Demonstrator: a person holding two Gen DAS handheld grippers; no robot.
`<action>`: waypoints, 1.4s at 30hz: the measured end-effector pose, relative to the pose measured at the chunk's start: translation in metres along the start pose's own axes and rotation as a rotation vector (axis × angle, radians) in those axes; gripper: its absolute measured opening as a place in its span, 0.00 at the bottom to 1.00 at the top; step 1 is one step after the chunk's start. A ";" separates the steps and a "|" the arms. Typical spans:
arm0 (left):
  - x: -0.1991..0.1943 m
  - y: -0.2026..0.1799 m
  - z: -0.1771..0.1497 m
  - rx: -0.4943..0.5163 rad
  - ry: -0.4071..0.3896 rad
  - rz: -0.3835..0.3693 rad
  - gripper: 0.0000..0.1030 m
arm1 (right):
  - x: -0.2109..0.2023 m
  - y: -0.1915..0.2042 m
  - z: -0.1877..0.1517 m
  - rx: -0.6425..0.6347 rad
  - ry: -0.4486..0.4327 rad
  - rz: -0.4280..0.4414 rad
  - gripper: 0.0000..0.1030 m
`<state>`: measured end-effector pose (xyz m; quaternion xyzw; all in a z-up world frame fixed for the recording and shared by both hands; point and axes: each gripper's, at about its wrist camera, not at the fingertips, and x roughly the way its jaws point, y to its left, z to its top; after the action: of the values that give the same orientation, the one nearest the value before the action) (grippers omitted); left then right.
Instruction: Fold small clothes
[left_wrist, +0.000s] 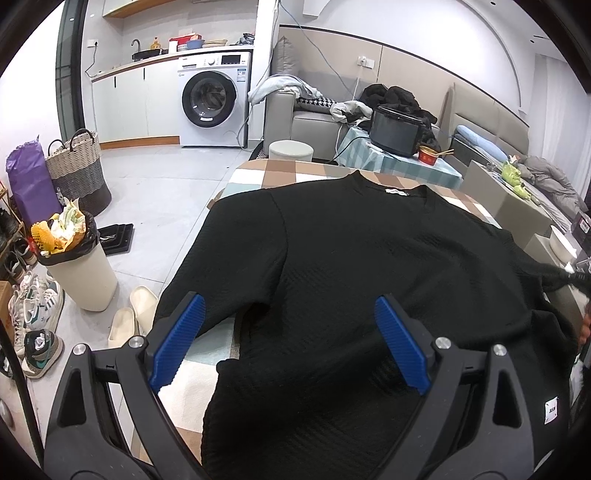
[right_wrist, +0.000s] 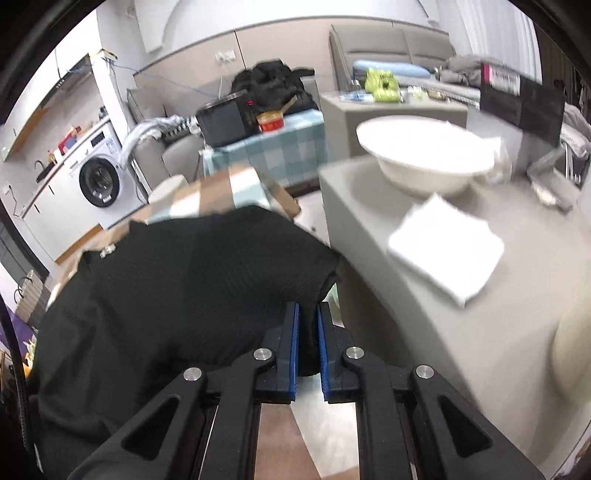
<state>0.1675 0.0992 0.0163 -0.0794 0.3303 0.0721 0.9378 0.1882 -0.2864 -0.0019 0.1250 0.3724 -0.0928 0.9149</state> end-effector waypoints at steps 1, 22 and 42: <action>-0.001 0.000 0.000 0.001 -0.002 0.000 0.90 | -0.003 0.002 0.007 0.000 -0.020 0.007 0.09; -0.009 0.006 -0.003 -0.009 -0.001 -0.016 0.90 | -0.020 0.209 -0.021 -0.568 0.085 0.481 0.32; -0.013 0.016 -0.004 -0.043 0.005 -0.002 0.90 | 0.032 0.143 -0.037 -0.399 0.269 0.171 0.36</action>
<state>0.1515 0.1124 0.0197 -0.1000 0.3307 0.0782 0.9351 0.2243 -0.1418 -0.0274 -0.0156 0.4898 0.0777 0.8682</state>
